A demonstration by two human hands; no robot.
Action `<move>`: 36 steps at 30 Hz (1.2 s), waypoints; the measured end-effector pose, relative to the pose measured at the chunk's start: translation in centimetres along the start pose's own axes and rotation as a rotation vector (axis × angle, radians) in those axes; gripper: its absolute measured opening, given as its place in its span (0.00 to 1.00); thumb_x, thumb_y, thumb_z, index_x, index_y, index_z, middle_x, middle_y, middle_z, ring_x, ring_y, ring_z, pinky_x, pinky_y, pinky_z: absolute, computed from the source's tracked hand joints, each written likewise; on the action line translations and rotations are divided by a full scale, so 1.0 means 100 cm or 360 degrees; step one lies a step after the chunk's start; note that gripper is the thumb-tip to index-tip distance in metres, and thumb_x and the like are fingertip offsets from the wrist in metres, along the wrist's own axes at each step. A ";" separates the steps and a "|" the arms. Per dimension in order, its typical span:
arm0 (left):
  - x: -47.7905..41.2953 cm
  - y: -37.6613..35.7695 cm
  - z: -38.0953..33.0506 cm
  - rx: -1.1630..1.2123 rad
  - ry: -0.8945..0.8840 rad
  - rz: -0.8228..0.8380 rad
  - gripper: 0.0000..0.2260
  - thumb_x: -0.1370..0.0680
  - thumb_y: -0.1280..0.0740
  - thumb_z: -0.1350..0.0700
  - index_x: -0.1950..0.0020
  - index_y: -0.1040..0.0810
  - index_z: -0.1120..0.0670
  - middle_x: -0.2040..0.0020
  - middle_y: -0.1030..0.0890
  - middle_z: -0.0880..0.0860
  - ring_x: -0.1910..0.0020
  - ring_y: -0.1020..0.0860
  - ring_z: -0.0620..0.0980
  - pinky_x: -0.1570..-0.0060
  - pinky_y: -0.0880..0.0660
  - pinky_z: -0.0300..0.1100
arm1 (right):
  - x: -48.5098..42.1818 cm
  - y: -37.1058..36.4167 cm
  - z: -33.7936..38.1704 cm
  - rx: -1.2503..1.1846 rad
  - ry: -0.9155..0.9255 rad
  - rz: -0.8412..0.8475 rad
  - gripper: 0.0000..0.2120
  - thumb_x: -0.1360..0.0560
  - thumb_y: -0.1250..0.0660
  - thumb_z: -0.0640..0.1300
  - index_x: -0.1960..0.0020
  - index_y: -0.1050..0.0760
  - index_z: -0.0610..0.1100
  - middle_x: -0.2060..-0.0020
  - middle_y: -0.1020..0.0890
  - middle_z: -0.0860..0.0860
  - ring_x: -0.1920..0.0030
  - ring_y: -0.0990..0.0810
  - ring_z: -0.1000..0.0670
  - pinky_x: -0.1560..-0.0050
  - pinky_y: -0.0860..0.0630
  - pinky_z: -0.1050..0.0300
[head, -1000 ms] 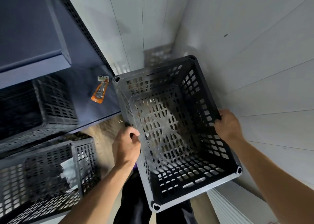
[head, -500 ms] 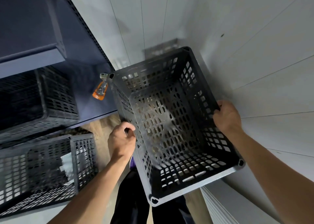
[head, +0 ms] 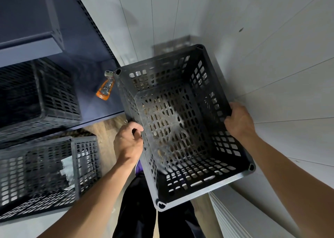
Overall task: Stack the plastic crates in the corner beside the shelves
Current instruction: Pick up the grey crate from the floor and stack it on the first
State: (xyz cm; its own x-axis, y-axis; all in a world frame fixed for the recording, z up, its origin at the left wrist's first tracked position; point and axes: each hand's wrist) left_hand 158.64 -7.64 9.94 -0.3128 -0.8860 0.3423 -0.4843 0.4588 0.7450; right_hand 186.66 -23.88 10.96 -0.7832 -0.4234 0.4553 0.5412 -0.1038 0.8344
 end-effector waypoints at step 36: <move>0.128 0.009 0.027 -0.0214 -0.0184 0.0454 0.20 0.26 0.30 0.61 0.41 0.36 0.46 0.46 0.26 0.49 0.54 0.19 0.54 0.56 0.21 0.51 | 0.139 -0.058 0.031 0.0165 0.0118 0.0067 0.26 0.22 0.40 0.40 0.25 0.38 0.44 0.30 0.37 0.42 0.35 0.37 0.42 0.37 0.31 0.50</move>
State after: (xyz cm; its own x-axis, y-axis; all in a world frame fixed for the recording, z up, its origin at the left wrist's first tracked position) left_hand 152.01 -18.36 13.43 -0.5145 -0.7061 0.4864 -0.2543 0.6674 0.6999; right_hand 171.68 -26.41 13.37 -0.7337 -0.4910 0.4697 0.5358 0.0072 0.8443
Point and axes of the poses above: each hand's wrist, its own x-axis away from the middle knuckle, its own y-axis out of the back of the hand, z = x × y
